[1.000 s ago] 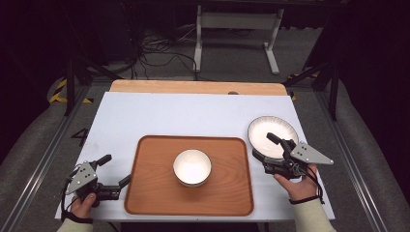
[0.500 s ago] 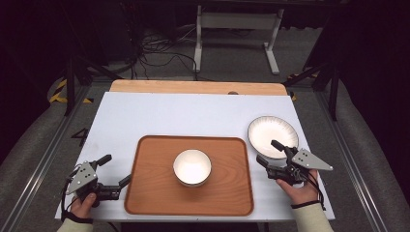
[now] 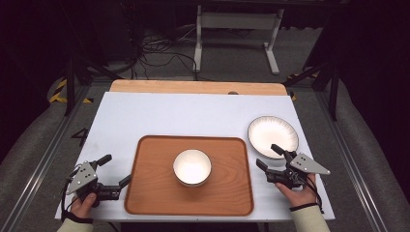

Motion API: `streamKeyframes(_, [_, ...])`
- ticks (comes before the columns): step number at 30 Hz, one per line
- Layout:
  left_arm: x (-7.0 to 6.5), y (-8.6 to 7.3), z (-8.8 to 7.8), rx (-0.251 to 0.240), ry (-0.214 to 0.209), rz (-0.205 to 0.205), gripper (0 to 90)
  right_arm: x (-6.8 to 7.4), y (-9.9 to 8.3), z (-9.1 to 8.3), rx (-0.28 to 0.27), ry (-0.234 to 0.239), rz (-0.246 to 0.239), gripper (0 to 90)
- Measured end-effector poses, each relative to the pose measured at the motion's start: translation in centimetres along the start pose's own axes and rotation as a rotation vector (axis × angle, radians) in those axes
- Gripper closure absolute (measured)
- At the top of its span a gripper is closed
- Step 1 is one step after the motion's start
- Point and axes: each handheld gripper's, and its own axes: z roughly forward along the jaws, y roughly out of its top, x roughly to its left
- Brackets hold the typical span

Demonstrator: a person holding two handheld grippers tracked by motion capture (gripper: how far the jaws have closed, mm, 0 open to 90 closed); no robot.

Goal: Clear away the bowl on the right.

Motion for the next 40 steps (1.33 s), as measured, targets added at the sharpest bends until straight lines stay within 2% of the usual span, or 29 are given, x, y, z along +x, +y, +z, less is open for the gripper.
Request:
streamKeyframes(8, [-0.01,0.01,0.04,0.002,-0.002,0.003,0.2,0.04,-0.39,-0.28,0.006,0.003,0.004,16.5])
streamKeyframes(12, [-0.02,0.01,0.04,0.002,-0.002,0.004,0.2,0.11,-0.45,-0.33,-0.003,0.006,-0.006,10.2])
streamKeyframes(16, [-0.03,0.01,0.03,0.002,-0.001,0.005,0.2,0.14,-0.53,-0.44,-0.013,0.04,-0.022,2.5])
streamKeyframes(18, [-0.03,0.01,0.04,0.002,-0.001,0.005,0.2,0.19,-0.58,-0.55,-0.025,0.039,-0.028,2.5])
streamKeyframes(25, [-0.01,0.03,0.04,0.007,-0.004,0.005,0.2,-0.27,-0.67,-0.74,-0.048,0.053,0.014,2.4])
streamKeyframes(29, [-0.01,0.03,0.04,0.007,-0.004,0.005,0.2,-0.36,-0.71,-0.83,-0.057,0.061,0.023,2.0])
streamKeyframes(37, [-0.01,0.03,0.04,0.006,-0.003,0.005,0.2,-0.4,-0.76,-0.92,-0.067,0.092,0.008,2.0])
streamKeyframes(40, [-0.01,0.02,0.05,0.003,-0.002,0.004,0.2,-0.41,-0.76,-0.91,-0.067,0.091,0.013,2.0])
